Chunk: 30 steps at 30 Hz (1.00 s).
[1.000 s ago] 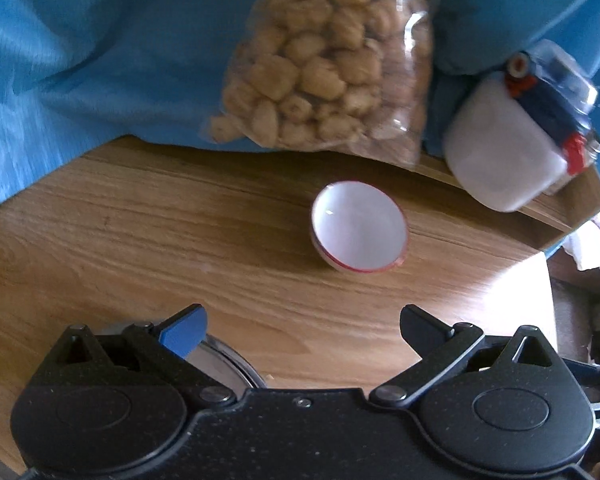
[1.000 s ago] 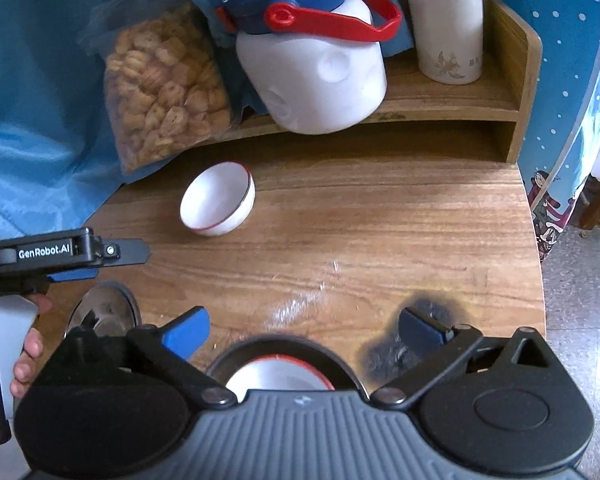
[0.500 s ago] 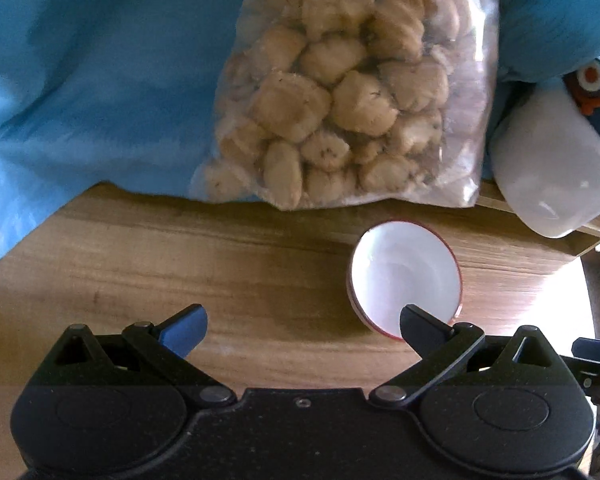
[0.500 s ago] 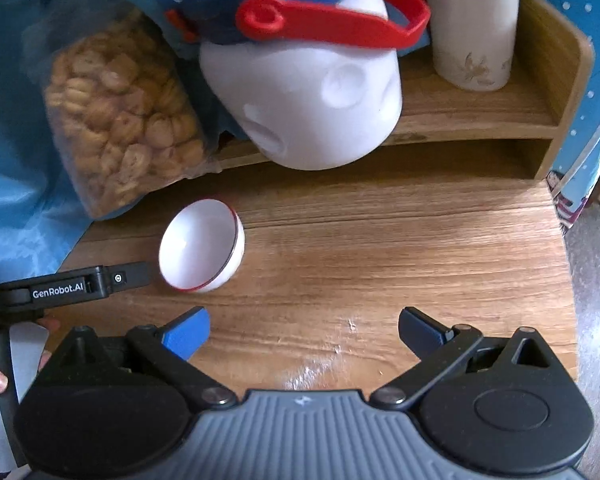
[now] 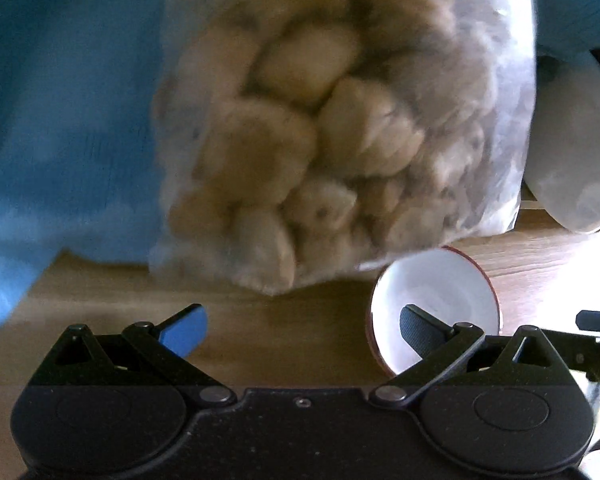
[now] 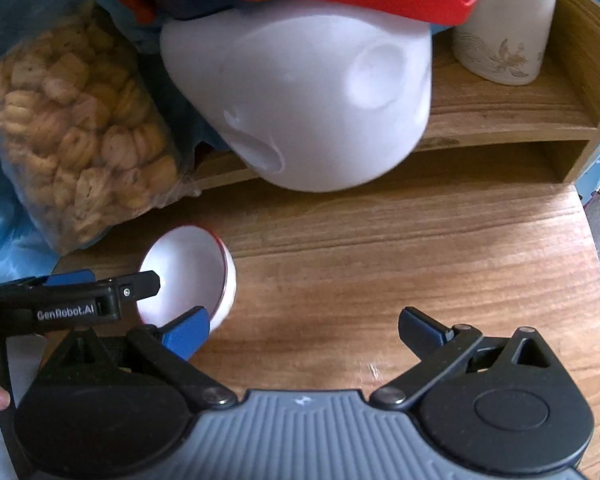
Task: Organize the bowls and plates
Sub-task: 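Move both grippers to the second red-rimmed white bowl and close on its rim, then lift the second white bowl off the desk with both grippers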
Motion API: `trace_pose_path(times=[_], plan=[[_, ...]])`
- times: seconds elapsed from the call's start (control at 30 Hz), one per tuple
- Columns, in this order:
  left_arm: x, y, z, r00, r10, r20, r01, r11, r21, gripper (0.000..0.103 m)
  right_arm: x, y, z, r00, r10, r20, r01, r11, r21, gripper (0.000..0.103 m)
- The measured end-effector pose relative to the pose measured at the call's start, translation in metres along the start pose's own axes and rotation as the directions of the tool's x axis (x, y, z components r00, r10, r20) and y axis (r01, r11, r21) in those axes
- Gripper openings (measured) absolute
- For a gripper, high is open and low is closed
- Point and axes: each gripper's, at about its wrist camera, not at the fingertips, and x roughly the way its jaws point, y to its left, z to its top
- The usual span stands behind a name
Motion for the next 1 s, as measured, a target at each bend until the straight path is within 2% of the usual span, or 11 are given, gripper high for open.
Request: trace_pose_path(times=[0.1, 0.33, 0.43, 0.47, 0.67, 0.73, 0.8, 0.83, 0.9, 1.0], plan=[[0.005, -0.006, 0.004, 1.000, 0.021, 0.016, -0.021, 0.998, 0.058, 0.102, 0.007, 0.004, 0.002, 1.000, -0.013, 0.002, 0.013, 1.000, -0.001, 0.103], [0.007, -0.019, 0.004, 0.999, -0.035, 0.016, 0.034, 0.996, 0.079, 0.102, 0.013, 0.012, 0.005, 1.000, -0.010, 0.002, 0.010, 0.999, -0.047, 0.102], [0.007, -0.022, 0.003, 0.999, -0.031, 0.026, 0.029, 0.996, 0.083, 0.098, 0.014, 0.016, 0.005, 1.000, -0.019, 0.003, 0.019, 0.997, -0.068, 0.095], [0.008, -0.022, 0.001, 0.999, -0.026, 0.028, 0.024, 0.996, 0.085, 0.093, 0.016, 0.017, 0.005, 1.000, -0.020, 0.000, 0.020, 0.997, -0.076, 0.093], [0.009, -0.005, -0.008, 0.997, -0.074, 0.012, 0.073, 0.996, 0.051, 0.075, 0.017, 0.021, 0.007, 1.000, 0.004, -0.013, -0.005, 0.996, -0.086, 0.081], [0.006, -0.004, -0.009, 0.996, -0.092, 0.009, 0.091, 0.995, 0.045, 0.064, 0.017, 0.021, 0.009, 1.000, 0.018, -0.018, -0.019, 0.996, -0.083, 0.076], [0.004, -0.002, -0.009, 0.993, -0.119, -0.007, 0.120, 0.992, 0.035, 0.041, 0.017, 0.021, 0.011, 0.999, 0.023, -0.022, -0.025, 0.996, -0.084, 0.073], [0.003, -0.001, -0.009, 0.990, -0.143, -0.021, 0.143, 0.989, 0.027, 0.036, 0.017, 0.021, 0.012, 0.999, 0.028, -0.021, -0.030, 0.996, -0.085, 0.069], [0.002, -0.002, -0.010, 0.983, -0.179, -0.034, 0.179, 0.984, 0.011, 0.019, 0.015, 0.022, 0.014, 0.999, 0.038, -0.021, -0.040, 0.995, -0.092, 0.063], [0.000, -0.012, -0.014, 0.981, -0.188, -0.041, 0.189, 0.982, 0.023, 0.011, 0.016, 0.025, 0.014, 0.998, 0.056, -0.029, -0.058, 0.994, -0.089, 0.052]])
